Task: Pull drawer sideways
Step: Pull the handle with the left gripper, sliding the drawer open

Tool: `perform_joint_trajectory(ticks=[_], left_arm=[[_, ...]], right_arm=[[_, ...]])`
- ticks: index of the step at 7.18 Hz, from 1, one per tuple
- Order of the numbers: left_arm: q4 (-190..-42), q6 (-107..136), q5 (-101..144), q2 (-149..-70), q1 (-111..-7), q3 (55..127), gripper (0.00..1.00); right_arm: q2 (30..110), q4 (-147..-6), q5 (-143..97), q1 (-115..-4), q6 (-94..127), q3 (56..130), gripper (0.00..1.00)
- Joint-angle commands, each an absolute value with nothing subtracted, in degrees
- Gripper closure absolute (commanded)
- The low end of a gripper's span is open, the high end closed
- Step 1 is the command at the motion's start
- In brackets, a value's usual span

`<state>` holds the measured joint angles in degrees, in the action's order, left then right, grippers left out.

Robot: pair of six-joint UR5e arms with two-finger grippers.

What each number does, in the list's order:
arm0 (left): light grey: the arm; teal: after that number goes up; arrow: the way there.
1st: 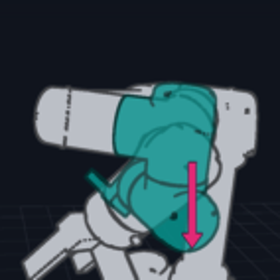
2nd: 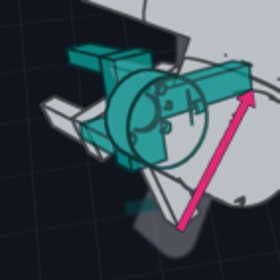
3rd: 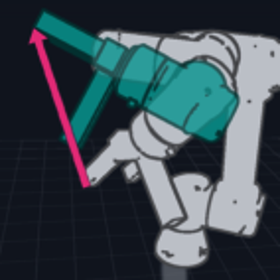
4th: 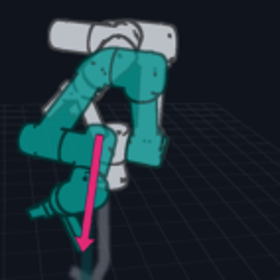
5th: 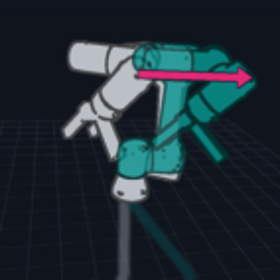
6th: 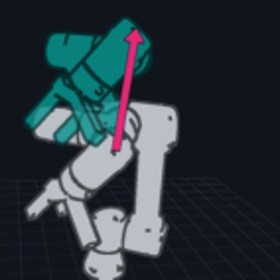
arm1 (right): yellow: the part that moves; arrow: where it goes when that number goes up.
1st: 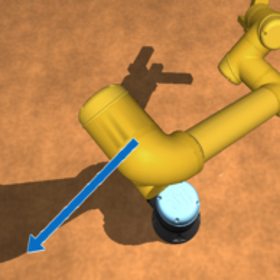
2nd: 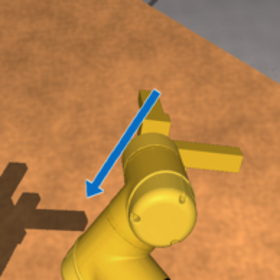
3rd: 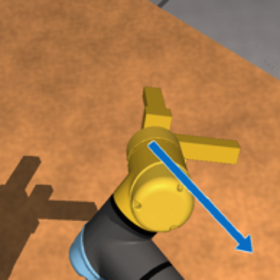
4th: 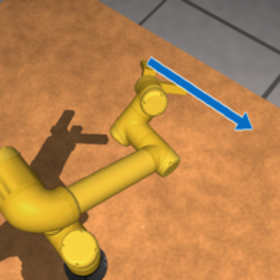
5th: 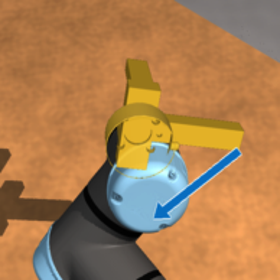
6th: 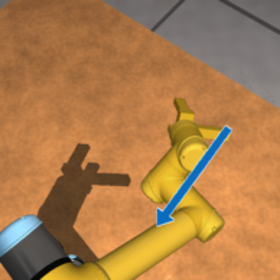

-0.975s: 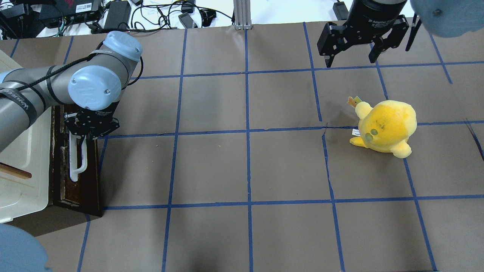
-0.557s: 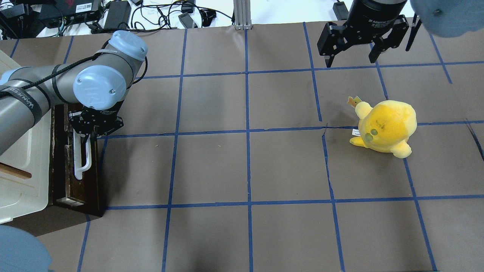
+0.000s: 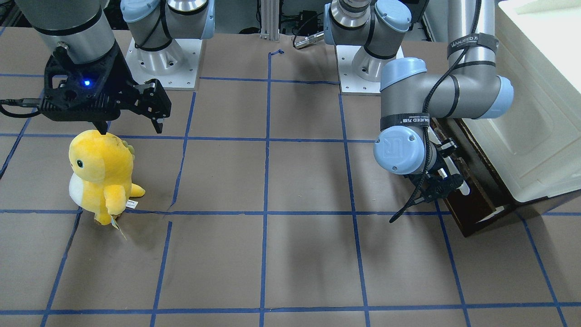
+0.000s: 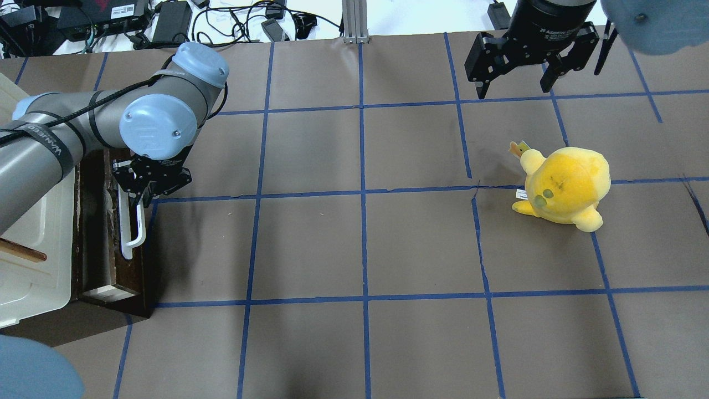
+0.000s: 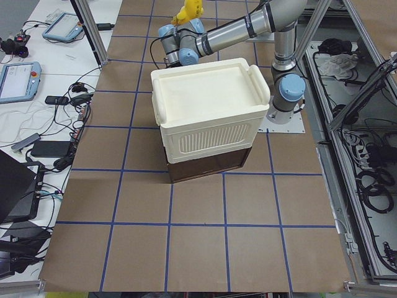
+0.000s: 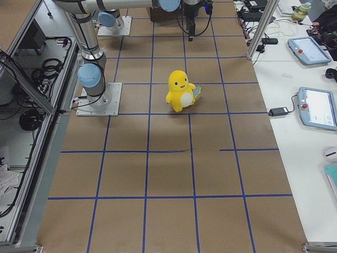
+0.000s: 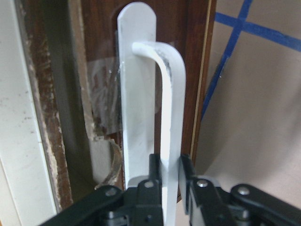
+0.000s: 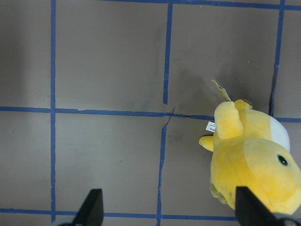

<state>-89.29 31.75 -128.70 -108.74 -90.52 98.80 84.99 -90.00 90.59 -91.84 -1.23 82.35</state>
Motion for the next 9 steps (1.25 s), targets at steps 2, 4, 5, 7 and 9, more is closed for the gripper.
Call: perform_joint_trajectory(ticks=[2, 4, 5, 7, 9], left_arm=[[-89.3, 32.43, -128.58, -108.72, -91.93, 98.7, 0.97], [-89.38, 32.96, -125.97, -109.16, -93.34, 96.61, 0.96], [-90.43, 32.96, -125.77, -109.16, -93.34, 96.24, 0.97], [-90.44, 32.96, -125.77, -109.16, -93.6, 96.15, 0.97], [-90.44, 33.83, -125.77, -109.51, -94.65, 96.15, 0.97]], right_arm=[[84.99, -90.0, 90.61, -91.85, -1.32, 82.35, 0.0], [84.99, -90.0, 90.53, -91.85, -1.23, 82.35, 0.0], [84.99, -90.0, 90.53, -91.85, -1.23, 82.35, 0.0], [84.99, -90.0, 90.53, -91.85, -1.23, 82.35, 0.0], [84.99, -90.0, 90.53, -91.85, -1.23, 82.35, 0.0]])
